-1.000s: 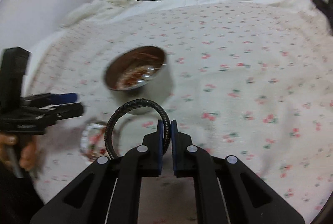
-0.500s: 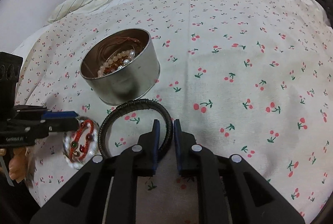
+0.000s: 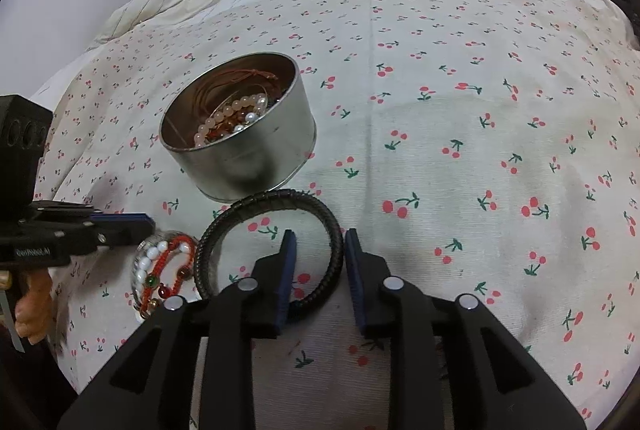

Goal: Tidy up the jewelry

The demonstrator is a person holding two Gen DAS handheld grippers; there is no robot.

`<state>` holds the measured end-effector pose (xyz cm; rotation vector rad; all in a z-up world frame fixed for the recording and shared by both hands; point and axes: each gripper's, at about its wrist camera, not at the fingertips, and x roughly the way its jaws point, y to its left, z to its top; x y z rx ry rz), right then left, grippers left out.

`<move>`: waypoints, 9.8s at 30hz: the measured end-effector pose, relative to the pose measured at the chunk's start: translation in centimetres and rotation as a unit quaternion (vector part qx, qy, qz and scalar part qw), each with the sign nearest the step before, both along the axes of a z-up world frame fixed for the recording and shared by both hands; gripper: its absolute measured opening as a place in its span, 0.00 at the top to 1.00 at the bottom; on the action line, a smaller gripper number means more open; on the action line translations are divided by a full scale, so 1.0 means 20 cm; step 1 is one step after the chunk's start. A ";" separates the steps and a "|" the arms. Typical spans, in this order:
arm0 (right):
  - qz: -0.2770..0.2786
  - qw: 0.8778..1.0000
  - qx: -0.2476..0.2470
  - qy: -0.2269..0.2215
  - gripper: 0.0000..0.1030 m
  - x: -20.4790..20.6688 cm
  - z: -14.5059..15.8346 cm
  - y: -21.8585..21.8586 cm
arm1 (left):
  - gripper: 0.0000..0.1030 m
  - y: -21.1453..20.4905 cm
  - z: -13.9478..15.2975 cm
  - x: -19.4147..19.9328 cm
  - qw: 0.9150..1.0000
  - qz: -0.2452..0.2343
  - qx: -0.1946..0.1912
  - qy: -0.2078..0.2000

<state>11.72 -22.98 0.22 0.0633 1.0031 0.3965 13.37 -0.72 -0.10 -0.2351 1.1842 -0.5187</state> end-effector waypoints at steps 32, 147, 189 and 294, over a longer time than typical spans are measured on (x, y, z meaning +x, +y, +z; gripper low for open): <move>-0.004 1.000 0.019 0.005 0.70 0.01 -0.01 -0.03 | 0.95 0.10 0.11 0.01 0.998 0.044 -0.033 -0.037; -0.020 0.986 0.073 -0.151 0.90 0.19 0.45 -0.09 | 0.93 -0.22 0.31 0.24 0.977 0.028 0.118 -0.175; -0.013 0.992 0.021 -0.121 0.56 0.18 0.30 0.02 | 0.54 -0.08 0.35 0.00 0.951 0.068 0.209 -0.216; 0.016 0.997 -0.056 -0.045 0.92 -0.01 0.16 -0.08 | 0.37 -0.14 0.12 0.01 0.986 0.003 0.137 -0.097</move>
